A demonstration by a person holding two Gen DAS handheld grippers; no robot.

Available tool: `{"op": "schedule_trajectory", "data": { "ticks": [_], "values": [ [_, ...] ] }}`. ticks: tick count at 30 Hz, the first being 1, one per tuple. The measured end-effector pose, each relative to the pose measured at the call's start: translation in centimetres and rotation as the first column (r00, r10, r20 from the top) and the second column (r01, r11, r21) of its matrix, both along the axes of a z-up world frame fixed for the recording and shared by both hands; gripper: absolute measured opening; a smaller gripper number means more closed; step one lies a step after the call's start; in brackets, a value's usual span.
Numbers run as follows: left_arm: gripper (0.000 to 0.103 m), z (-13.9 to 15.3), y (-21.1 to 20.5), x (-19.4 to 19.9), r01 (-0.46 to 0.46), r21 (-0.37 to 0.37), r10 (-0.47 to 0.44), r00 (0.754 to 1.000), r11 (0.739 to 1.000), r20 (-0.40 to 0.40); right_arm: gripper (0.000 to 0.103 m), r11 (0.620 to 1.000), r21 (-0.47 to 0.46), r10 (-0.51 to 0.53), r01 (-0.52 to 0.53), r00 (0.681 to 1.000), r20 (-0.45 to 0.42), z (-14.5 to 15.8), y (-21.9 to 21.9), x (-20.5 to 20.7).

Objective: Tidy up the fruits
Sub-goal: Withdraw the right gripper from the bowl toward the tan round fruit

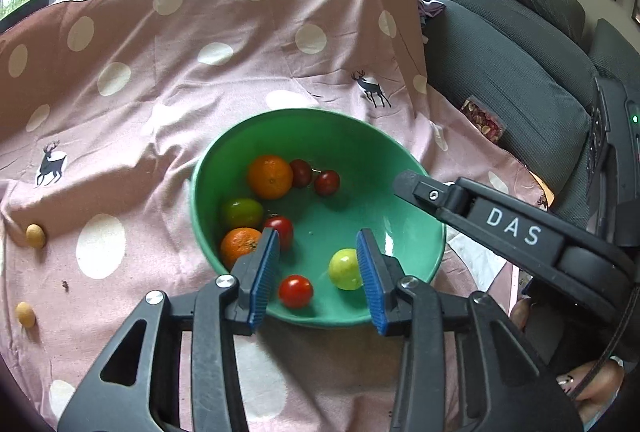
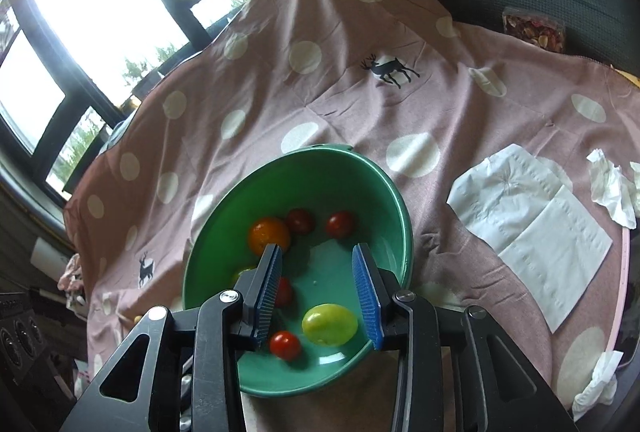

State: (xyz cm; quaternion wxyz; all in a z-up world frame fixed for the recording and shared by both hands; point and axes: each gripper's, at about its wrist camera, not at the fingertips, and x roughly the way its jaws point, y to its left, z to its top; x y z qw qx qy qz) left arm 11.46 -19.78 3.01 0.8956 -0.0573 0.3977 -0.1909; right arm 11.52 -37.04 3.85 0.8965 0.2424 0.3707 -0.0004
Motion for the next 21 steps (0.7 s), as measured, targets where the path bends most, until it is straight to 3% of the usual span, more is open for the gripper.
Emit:
{"op": "schedule_trajectory", "data": {
  "ticks": [5,11,18,21],
  "values": [
    [0.048,1.4,4.3,-1.1,-0.112,0.005,0.112,0.993,0.994,0.022,0.045,0.998,0.067,0.016,-0.020,0.998,0.057,0.5,-0.5,-0.5],
    [0.057,1.6,11.0,-2.9,-0.258,0.028,0.257,0.965,0.966,0.041,0.055,0.986,0.165,-0.053,0.038,0.995,0.085,0.4,-2.6,-1.3],
    [0.056,-1.3,18.5,-3.2,-0.482,0.091,0.486,0.873,0.871,-0.027,0.055,0.993,0.116,-0.035,0.027,0.997,0.068,0.6,-0.8,-0.9],
    [0.057,-2.1,20.1,-3.2,-0.516,0.083,0.521,0.852,0.852,-0.047,0.055,0.998,0.060,0.017,-0.021,0.997,0.069,0.9,1.2,-0.6]
  ]
}}
